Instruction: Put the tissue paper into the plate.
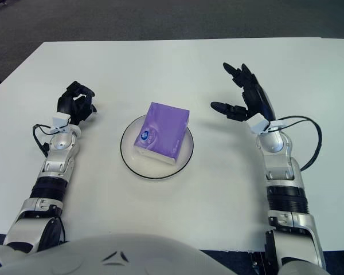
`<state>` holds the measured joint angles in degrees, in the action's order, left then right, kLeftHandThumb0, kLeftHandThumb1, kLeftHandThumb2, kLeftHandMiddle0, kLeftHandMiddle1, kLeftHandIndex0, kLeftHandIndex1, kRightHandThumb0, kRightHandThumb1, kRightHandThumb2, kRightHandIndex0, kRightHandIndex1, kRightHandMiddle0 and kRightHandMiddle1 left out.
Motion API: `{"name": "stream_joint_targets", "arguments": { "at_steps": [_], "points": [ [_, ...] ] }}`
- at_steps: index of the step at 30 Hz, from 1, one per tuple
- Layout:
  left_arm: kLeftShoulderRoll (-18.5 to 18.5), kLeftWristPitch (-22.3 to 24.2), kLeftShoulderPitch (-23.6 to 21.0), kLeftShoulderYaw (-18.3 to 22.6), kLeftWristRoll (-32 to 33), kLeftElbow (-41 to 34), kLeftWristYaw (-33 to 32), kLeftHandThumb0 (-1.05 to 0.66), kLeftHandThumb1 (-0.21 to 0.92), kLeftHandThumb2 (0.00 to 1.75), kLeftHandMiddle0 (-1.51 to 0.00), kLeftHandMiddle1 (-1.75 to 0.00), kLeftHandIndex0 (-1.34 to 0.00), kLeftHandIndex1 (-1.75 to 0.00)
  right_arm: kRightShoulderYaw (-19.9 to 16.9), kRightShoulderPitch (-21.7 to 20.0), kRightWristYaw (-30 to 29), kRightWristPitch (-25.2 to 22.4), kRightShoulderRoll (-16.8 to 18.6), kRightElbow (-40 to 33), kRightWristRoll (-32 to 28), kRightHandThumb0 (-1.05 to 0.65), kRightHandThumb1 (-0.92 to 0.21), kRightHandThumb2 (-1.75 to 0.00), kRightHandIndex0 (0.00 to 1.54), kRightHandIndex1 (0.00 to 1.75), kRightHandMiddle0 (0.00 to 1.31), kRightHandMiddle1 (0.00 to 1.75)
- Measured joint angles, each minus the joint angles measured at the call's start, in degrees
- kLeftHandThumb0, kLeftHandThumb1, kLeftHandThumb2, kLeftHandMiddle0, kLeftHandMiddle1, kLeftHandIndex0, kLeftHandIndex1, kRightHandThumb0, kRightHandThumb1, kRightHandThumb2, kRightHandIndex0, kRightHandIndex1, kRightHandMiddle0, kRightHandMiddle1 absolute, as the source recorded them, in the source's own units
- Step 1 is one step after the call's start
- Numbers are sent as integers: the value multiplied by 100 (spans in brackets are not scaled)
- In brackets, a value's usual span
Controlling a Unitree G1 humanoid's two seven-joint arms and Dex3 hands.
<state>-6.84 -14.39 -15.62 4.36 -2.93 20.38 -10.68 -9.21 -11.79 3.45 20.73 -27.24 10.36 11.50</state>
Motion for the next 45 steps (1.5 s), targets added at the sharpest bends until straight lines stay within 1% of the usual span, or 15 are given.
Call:
{"name": "stream_joint_targets", "arguments": {
  "at_steps": [4, 9, 11, 12, 13, 14, 16, 18, 21, 24, 26, 29, 32, 38, 45],
  "points": [
    [-8, -19, -2, -1, 0, 13, 0, -39, 92, 49, -91, -175, -63, -169, -57, 66, 2, 21, 152, 158, -316, -52, -92, -44, 63, 4, 46, 12],
    [-20, -35, -5, -5, 0, 30, 2, -39, 92, 49, -91, -175, -63, -169, -81, 114, 25, 72, 319, 293, -677, -41, -92, -44, 75, 7, 56, 17],
    [-27, -45, -6, -4, 0, 30, 2, -39, 92, 49, -91, -175, -63, -169, -122, 113, 50, 56, 365, 287, -864, -35, -92, -44, 79, 5, 54, 30],
    [-32, -44, -6, -4, 0, 30, 2, -39, 92, 49, -91, -175, -63, -169, -151, 113, 93, -6, 400, 266, -989, -35, -92, -45, 82, 4, 44, 79],
    [-36, -45, -6, -4, 0, 30, 2, -39, 92, 49, -91, -175, -63, -169, -178, 115, 142, -96, 427, 231, -1119, -35, -92, -46, 83, 3, 36, 111],
    [-40, -45, -6, -4, 0, 31, 2, -39, 92, 49, -91, -175, -63, -169, -200, 116, 189, -213, 456, 195, -1246, -35, -92, -46, 85, 3, 32, 132],
    [-45, -44, -5, -4, 1, 32, 2, -39, 92, 49, -91, -175, -63, -169, -242, 130, 283, -523, 522, 90, -1515, -34, -92, -46, 87, 3, 29, 149],
    [-48, -44, -5, -4, 2, 36, 3, -39, 92, 49, -91, -175, -63, -169, -270, 159, 350, -858, 582, -35, -1740, -34, -92, -45, 89, 4, 29, 156],
    [-49, -44, -5, -5, 2, 36, 4, -39, 92, 49, -91, -175, -63, -169, -298, 206, 398, -1336, 654, -221, -1995, -35, -92, -42, 94, 7, 31, 159],
    [-49, -44, -5, -6, 2, 36, 4, -39, 92, 49, -92, -175, -63, -169, -302, 241, 406, -1647, 695, -339, -2120, -35, -92, -39, 97, 14, 33, 159],
    [-49, -44, -6, -6, 2, 36, 4, -39, 92, 49, -92, -175, -63, -169, -299, 253, 396, -1756, 745, -393, -2144, -35, -92, -38, 85, 48, 35, 158],
    [-49, -44, -6, -7, 1, 38, 4, -39, 92, 49, -91, -175, -63, -169, -286, 258, 345, -1840, 793, -417, -2143, -35, -92, -37, 77, 72, 36, 157],
    [-56, -44, -5, -7, 1, 43, 4, -39, 92, 49, -91, -175, -64, -169, -238, 253, 249, -1952, 830, -417, -2122, -35, -92, -37, 74, 81, 36, 157],
    [-64, -45, -5, -7, 1, 60, 4, -39, 92, 48, -91, -175, -64, -169, -125, 200, 97, -2195, 905, -413, -2073, -35, -92, -37, 72, 89, 36, 158],
    [-71, -50, -5, -10, 0, 64, 3, -39, 92, 48, -91, -175, -64, -169, -14, 58, 17, -2268, 1025, -289, -2040, -35, -92, -37, 67, 113, 35, 159]
  ]
}}
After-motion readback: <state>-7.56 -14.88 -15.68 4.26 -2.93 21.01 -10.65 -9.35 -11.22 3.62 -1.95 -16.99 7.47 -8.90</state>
